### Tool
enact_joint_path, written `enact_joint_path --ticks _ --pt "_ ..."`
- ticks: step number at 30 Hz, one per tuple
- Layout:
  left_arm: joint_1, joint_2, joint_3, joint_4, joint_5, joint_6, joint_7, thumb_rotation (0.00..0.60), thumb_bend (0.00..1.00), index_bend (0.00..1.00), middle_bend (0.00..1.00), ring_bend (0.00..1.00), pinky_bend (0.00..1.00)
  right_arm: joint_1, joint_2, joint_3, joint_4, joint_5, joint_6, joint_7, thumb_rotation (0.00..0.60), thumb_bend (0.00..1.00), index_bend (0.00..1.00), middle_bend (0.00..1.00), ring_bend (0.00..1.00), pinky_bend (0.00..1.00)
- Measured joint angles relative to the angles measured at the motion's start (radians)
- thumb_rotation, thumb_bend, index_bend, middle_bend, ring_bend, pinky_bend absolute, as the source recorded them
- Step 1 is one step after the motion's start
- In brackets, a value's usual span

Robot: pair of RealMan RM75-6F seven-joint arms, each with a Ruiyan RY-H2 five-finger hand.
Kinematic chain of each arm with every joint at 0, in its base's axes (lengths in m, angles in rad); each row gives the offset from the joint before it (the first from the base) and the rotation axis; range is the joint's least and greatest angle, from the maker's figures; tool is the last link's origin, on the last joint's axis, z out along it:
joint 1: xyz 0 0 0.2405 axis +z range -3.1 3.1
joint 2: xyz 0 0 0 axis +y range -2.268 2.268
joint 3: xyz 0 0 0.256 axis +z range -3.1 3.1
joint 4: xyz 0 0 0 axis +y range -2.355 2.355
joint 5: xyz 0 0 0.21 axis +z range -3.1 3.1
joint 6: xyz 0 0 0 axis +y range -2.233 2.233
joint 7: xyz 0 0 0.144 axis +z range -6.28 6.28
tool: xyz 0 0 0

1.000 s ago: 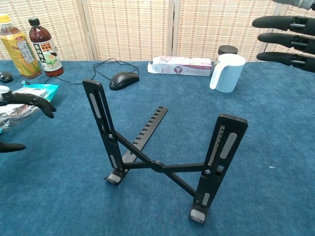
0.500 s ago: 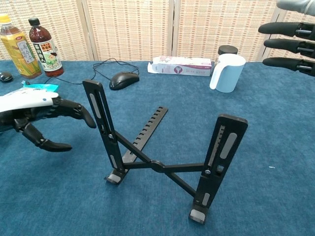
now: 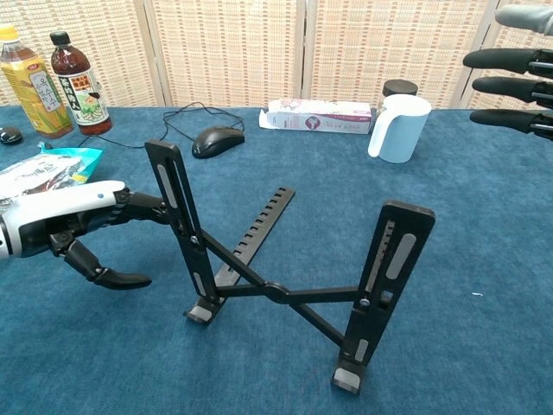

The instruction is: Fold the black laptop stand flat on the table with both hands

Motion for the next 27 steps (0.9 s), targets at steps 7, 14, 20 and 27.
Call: enact_joint_path --ticks 7,14,20,27 --pt "-0.012 -0.019 0.019 0.010 -0.001 0.010 -0.015 0.600 0.22 0.33 0.25 0.12 0.06 -0.008 0.000 0.003 0.001 -0.001 -0.003 0.001 0.600 0.00 0.00 0.20 0.01 0.08" --pt "-0.030 -0.030 0.024 0.014 -0.005 0.012 -0.024 0.600 0.22 0.33 0.25 0.12 0.06 -0.014 0.000 0.005 0.008 -0.003 -0.004 0.007 0.600 0.00 0.00 0.20 0.01 0.08" --pt "-0.043 -0.038 0.026 0.013 -0.014 0.010 -0.028 0.600 0.22 0.33 0.25 0.12 0.06 -0.021 0.001 0.006 0.015 -0.008 -0.001 0.016 0.600 0.00 0.00 0.20 0.01 0.08" --pt "-0.051 -0.040 0.033 0.010 -0.021 0.010 -0.028 0.600 0.22 0.33 0.25 0.12 0.06 -0.026 0.001 0.007 0.022 -0.011 0.002 0.025 0.600 0.00 0.00 0.20 0.01 0.08"
